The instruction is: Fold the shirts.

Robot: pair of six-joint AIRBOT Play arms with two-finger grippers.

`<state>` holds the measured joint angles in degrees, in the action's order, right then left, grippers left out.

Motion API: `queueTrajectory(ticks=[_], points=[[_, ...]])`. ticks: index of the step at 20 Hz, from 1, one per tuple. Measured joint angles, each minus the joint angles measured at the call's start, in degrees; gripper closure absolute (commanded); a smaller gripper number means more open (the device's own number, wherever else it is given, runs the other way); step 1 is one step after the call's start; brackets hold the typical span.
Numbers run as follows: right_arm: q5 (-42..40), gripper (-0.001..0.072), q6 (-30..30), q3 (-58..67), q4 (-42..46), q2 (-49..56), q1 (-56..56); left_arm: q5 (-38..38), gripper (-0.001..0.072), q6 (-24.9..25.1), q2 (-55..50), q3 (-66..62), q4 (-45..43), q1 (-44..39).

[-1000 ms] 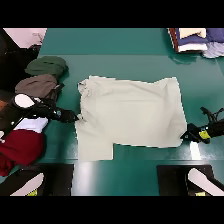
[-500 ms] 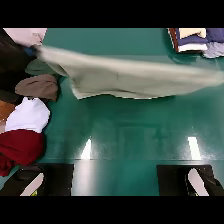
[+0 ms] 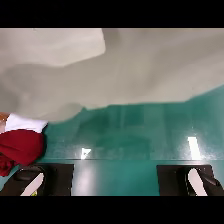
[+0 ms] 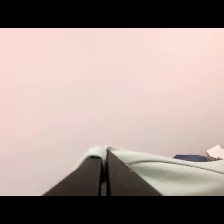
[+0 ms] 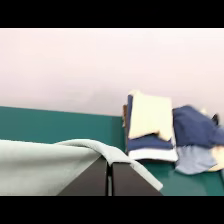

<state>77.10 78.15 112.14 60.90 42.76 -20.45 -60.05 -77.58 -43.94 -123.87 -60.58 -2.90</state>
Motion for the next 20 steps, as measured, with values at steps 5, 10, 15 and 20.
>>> queueTrajectory(ticks=[5, 10, 15, 20], points=[[8.6, 0.0696, 1.2, 6.4, 2.5, 6.7, 0.0, -3.3, 0.0685, -1.3, -0.5, 6.7, -0.8, 0.0], [14.7, 0.0695, 1.9, -5.5, 3.1, 16.4, 0.0, -8.2, 0.0683, -1.7, -7.9, 24.7, -1.1, 0.0], [15.9, 0.0695, 2.3, -18.6, 3.5, 29.0, 1.0, -9.3, 0.0684, -1.5, -23.7, 34.3, -1.2, 0.0], [5.9, 0.0695, 2.3, -23.4, 3.8, 40.9, 5.6, -0.4, 0.0684, 0.6, -38.1, 36.3, -1.0, 0.0]])
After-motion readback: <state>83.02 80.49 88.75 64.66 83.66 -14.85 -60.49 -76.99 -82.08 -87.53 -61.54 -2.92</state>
